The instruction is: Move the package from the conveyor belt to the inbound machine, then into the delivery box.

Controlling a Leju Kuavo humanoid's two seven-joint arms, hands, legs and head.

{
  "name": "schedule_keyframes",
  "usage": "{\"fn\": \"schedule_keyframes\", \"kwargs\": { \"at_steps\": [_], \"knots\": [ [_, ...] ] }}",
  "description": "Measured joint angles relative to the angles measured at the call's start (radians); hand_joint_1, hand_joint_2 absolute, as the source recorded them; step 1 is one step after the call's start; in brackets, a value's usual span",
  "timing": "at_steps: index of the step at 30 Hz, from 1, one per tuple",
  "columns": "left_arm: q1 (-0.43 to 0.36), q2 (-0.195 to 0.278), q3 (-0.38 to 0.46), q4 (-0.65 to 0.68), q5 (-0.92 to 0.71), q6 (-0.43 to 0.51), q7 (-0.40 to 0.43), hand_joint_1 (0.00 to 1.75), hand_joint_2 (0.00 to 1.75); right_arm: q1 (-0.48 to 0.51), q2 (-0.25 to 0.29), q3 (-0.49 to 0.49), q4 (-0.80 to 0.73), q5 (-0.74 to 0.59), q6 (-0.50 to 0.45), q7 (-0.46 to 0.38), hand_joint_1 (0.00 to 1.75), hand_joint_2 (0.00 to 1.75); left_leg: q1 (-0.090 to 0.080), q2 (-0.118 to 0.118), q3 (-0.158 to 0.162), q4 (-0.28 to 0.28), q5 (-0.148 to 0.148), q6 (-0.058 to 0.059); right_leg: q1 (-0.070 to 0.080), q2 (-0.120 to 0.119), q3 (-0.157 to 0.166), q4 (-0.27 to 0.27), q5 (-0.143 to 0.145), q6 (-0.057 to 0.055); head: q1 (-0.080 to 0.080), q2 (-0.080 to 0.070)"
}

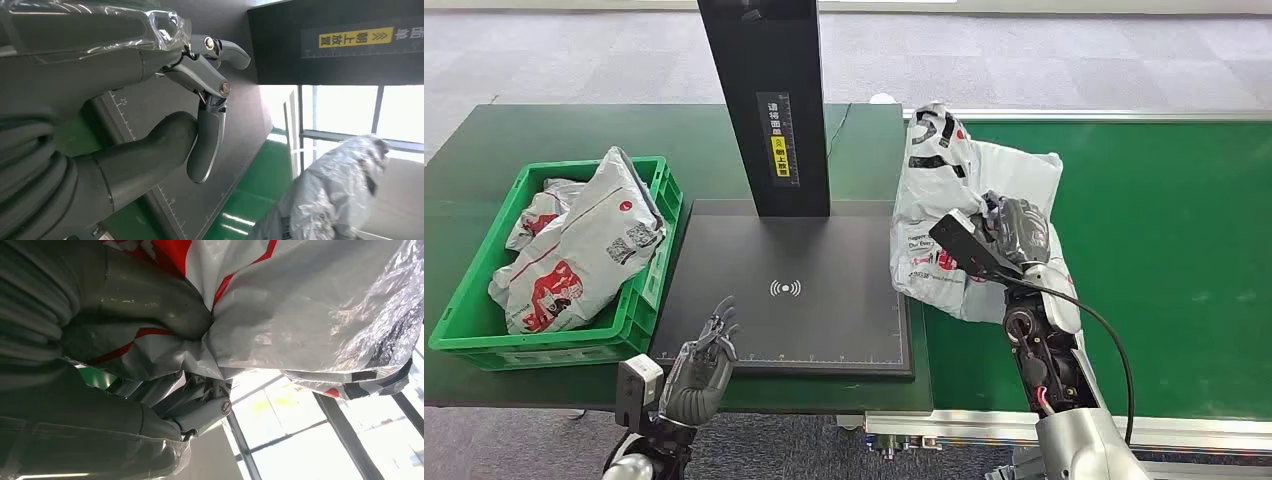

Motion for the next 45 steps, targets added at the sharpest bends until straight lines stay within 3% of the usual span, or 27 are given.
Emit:
{"fn": "schedule_keyframes", "kwargs": {
  "at_steps": [4,9,16,23,33,40,45],
  "knots": [
    [-0.005,0.000,0.001,0.001,0.000,0.010,-0.019,0.00,1.75,0.025,0.014,-0.004,-0.078,-0.081,-0.024,-0.087,1.75,1.75,0.000,0.000,0.000,0.000,0.000,0.000,0.000,0.000,0.000,0.000,0.000,0.000,0.000,0.000],
    [-0.031,0.004,0.001,0.015,0.000,0.011,-0.051,0.00,1.75,0.057,0.036,0.028,-0.170,-0.195,0.049,-0.243,1.75,1.75,0.000,0.000,0.000,0.000,0.000,0.000,0.000,0.000,0.000,0.000,0.000,0.000,0.000,0.000],
    [-0.075,0.016,-0.003,0.048,0.002,-0.006,-0.074,0.00,1.75,0.064,0.051,0.241,-0.190,-0.127,0.087,-0.362,1.75,1.75,0.001,0.000,0.000,0.000,0.000,0.000,0.001,0.000,0.000,0.000,0.000,0.000,0.000,0.000],
    [-0.081,0.029,-0.004,0.070,0.003,-0.006,-0.083,0.00,1.75,0.057,0.059,0.415,-0.150,-0.142,0.199,-0.371,1.75,1.75,0.001,0.000,0.000,0.000,0.000,0.000,0.001,0.000,0.000,0.000,0.000,0.000,0.000,0.000],
    [-0.081,0.039,-0.004,0.084,-0.004,0.002,-0.083,0.00,1.75,0.019,0.069,0.520,-0.060,-0.094,0.214,-0.345,1.75,1.75,0.001,0.000,0.000,0.000,0.000,0.000,0.001,0.000,0.000,0.000,0.000,0.000,0.000,0.000],
    [-0.073,0.043,-0.001,0.087,-0.009,0.016,-0.075,0.00,1.75,-0.038,0.092,0.599,0.090,0.006,0.215,-0.198,1.75,1.75,0.001,0.000,0.000,0.000,0.000,0.000,0.001,0.000,0.000,0.000,0.000,0.000,0.000,0.000],
    [-0.066,0.043,-0.001,0.087,-0.013,0.018,-0.071,0.00,1.75,-0.067,0.099,0.619,0.169,0.038,0.171,-0.160,1.75,1.75,0.001,0.000,0.000,0.000,0.000,0.000,0.001,0.000,0.000,0.000,0.000,0.000,0.000,0.000]
  ]
}}
